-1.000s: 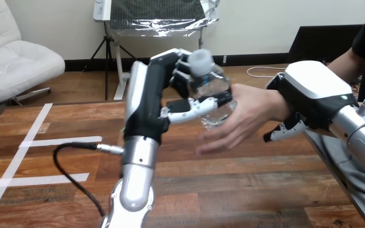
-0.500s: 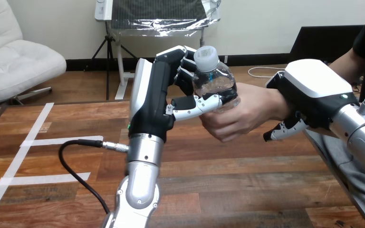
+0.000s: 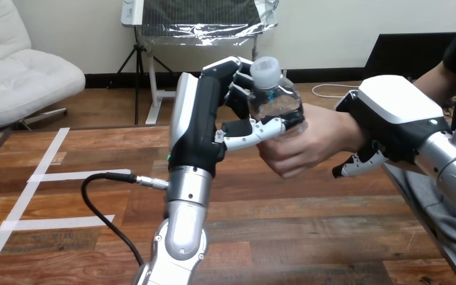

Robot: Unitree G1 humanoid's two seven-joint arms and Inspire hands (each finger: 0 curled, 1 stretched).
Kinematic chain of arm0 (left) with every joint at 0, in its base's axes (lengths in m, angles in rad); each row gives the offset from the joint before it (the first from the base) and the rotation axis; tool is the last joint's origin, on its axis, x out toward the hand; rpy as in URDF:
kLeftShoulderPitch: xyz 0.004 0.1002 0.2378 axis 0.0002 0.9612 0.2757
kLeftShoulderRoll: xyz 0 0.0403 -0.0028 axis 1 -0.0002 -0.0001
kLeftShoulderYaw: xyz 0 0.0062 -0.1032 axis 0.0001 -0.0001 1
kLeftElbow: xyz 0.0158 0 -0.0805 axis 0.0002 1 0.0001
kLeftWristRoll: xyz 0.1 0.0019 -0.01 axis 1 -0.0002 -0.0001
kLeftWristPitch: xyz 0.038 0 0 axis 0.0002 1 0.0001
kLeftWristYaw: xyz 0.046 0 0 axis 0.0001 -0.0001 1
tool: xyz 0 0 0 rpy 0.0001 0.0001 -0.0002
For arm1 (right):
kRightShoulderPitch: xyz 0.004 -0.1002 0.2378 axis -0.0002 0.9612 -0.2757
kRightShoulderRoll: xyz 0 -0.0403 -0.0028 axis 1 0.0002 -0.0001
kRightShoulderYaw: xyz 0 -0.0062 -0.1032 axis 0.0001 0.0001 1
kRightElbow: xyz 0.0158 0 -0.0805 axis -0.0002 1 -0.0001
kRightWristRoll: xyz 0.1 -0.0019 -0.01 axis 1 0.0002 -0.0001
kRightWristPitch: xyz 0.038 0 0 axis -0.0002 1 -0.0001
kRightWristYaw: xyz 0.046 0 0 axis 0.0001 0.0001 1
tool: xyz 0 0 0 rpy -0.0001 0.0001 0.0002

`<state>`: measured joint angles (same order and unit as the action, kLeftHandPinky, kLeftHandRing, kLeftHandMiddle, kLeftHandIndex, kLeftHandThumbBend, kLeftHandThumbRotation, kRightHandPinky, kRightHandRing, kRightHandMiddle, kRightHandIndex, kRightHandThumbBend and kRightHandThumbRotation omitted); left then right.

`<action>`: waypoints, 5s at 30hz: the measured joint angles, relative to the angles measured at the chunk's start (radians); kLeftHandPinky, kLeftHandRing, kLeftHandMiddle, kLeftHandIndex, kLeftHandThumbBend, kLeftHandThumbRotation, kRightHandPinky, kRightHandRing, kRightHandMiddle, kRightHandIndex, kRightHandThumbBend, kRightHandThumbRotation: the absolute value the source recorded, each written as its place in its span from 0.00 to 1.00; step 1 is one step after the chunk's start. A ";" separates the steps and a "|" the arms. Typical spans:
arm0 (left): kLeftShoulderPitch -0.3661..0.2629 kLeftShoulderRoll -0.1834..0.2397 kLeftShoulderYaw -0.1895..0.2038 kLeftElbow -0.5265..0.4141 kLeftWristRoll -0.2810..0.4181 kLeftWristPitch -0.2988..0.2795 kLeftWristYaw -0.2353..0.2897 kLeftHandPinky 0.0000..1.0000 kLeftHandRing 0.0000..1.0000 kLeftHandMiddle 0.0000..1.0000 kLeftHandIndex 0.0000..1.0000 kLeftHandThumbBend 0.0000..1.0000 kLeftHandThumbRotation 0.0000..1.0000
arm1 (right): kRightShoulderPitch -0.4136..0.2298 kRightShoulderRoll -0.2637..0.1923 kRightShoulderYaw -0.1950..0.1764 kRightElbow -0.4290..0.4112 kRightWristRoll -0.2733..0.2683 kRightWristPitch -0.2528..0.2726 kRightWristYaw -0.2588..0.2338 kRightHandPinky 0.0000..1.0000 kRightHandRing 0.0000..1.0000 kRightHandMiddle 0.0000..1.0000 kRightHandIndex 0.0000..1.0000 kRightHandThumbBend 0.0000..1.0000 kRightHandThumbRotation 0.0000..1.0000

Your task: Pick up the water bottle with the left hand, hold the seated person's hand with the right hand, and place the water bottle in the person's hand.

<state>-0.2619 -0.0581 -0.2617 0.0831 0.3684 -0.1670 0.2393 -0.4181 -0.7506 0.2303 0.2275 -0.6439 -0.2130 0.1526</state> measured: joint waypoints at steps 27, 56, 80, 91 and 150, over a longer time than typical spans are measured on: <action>-0.015 -0.003 -0.031 0.007 -0.005 0.000 0.014 0.35 0.37 0.41 0.47 0.61 0.00 | 0.005 0.000 -0.012 0.000 -0.005 0.001 0.005 0.13 0.19 0.27 0.27 0.85 0.00; -0.015 -0.003 -0.036 0.007 -0.006 0.000 0.017 0.35 0.37 0.41 0.47 0.61 0.00 | 0.005 -0.001 -0.011 0.000 -0.019 -0.003 0.007 0.20 0.26 0.33 0.34 0.85 0.00; -0.016 0.001 -0.073 -0.014 0.062 0.063 0.001 0.59 0.69 0.72 0.75 0.70 0.26 | 0.016 -0.006 -0.015 -0.078 -0.059 -0.031 0.026 0.58 0.71 0.74 0.74 0.87 0.00; -0.016 0.004 -0.101 -0.032 0.107 0.123 -0.021 0.73 0.80 0.84 0.90 0.75 0.42 | 0.065 -0.006 -0.053 -0.159 -0.014 -0.019 0.067 0.64 0.77 0.81 0.78 0.84 0.00; 0.228 0.025 -0.108 -0.203 -0.032 -0.045 -0.009 0.76 0.81 0.84 0.86 0.66 0.47 | 0.344 0.092 -0.231 -0.539 0.245 0.145 0.145 0.77 0.87 0.88 0.81 0.61 0.10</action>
<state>-0.0342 -0.0335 -0.3692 -0.1202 0.3368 -0.2124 0.2304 -0.0745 -0.6588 -0.0007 -0.3116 -0.3991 -0.0681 0.2976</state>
